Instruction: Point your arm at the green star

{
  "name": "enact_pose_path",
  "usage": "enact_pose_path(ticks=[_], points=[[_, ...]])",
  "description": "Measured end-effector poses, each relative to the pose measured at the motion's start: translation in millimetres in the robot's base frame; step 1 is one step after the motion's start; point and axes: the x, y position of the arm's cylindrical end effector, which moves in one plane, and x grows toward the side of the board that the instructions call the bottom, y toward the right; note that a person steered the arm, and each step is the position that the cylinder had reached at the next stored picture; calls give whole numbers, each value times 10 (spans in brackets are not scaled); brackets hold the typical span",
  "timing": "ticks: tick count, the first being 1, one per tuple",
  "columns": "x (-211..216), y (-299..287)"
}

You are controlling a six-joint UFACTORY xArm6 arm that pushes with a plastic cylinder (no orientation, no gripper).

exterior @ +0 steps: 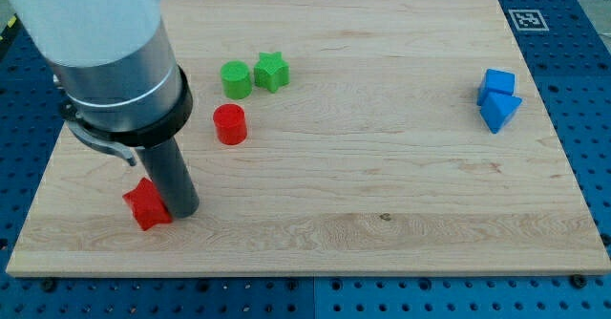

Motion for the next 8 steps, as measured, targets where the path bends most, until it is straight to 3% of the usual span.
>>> enact_pose_path(ticks=[3,6,7,8], points=[[0,-323],[40,1053],[-159,1506],[-705,1798]])
